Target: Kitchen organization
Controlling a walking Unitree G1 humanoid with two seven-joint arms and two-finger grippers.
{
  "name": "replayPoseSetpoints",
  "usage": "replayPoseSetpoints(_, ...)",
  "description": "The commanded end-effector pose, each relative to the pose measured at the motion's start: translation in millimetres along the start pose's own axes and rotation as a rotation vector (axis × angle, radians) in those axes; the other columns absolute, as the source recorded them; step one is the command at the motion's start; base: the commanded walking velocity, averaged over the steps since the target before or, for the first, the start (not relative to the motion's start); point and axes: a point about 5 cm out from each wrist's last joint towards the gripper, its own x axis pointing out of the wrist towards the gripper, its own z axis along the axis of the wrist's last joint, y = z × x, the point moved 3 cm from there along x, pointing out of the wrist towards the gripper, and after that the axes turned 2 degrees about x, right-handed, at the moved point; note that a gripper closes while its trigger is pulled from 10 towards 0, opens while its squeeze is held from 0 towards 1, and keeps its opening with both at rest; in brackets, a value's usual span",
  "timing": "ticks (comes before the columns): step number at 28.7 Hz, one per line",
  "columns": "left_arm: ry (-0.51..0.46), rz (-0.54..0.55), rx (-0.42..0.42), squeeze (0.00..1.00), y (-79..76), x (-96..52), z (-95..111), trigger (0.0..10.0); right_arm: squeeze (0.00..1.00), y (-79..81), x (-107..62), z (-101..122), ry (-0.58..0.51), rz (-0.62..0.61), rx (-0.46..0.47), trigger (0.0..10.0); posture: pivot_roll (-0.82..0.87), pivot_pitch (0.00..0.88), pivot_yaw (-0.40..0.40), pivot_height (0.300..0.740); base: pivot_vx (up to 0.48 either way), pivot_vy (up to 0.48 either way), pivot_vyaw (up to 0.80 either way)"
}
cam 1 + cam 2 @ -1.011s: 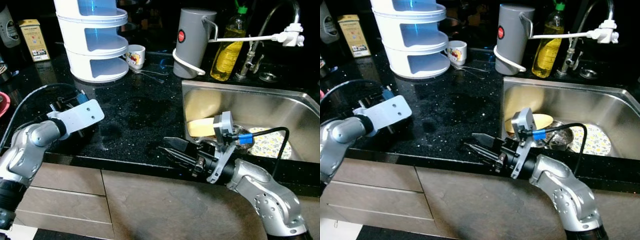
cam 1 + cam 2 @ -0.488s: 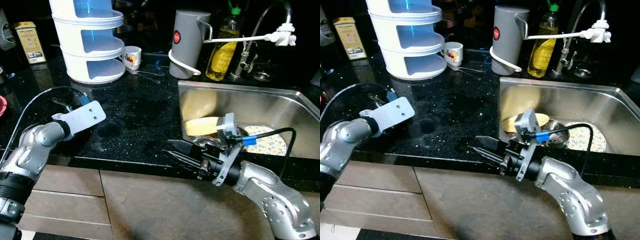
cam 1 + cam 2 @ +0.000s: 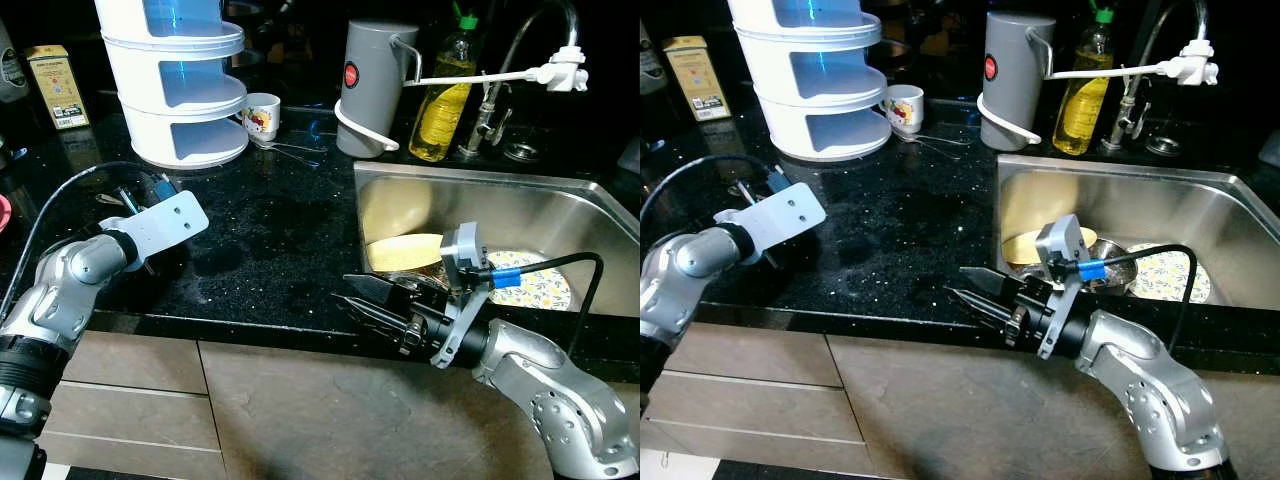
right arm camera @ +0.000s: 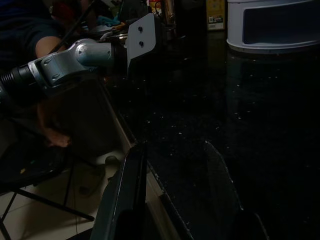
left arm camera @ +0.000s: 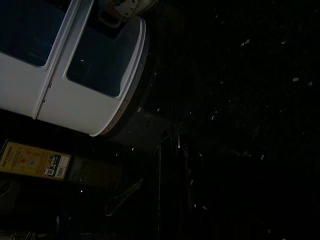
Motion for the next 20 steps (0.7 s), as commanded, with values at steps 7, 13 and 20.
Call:
replayPoseSetpoints(7,-0.051,0.061,-0.045,0.00,14.0,2.1,13.9,0.0,0.00,-12.9,2.2,9.0,-0.054,-0.076,-0.014,10.0,-0.12,0.000,-0.082,0.740,0.000,0.000,0.00)
replayPoseSetpoints(13,-0.182,0.223,-0.074,0.00,57.3,-5.6,48.2,0.0,0.00,-23.4,4.8,17.0,-0.127,-0.148,-0.002,10.0,-0.11,0.000,-0.080,0.740,0.000,0.000,0.00)
replayPoseSetpoints(20,-0.438,0.322,-0.126,0.00,86.0,-18.0,112.3,0.0,0.00,-40.3,7.2,27.0,-0.219,-0.256,0.017,10.0,-0.09,0.000,-0.076,0.740,0.000,0.000,0.00)
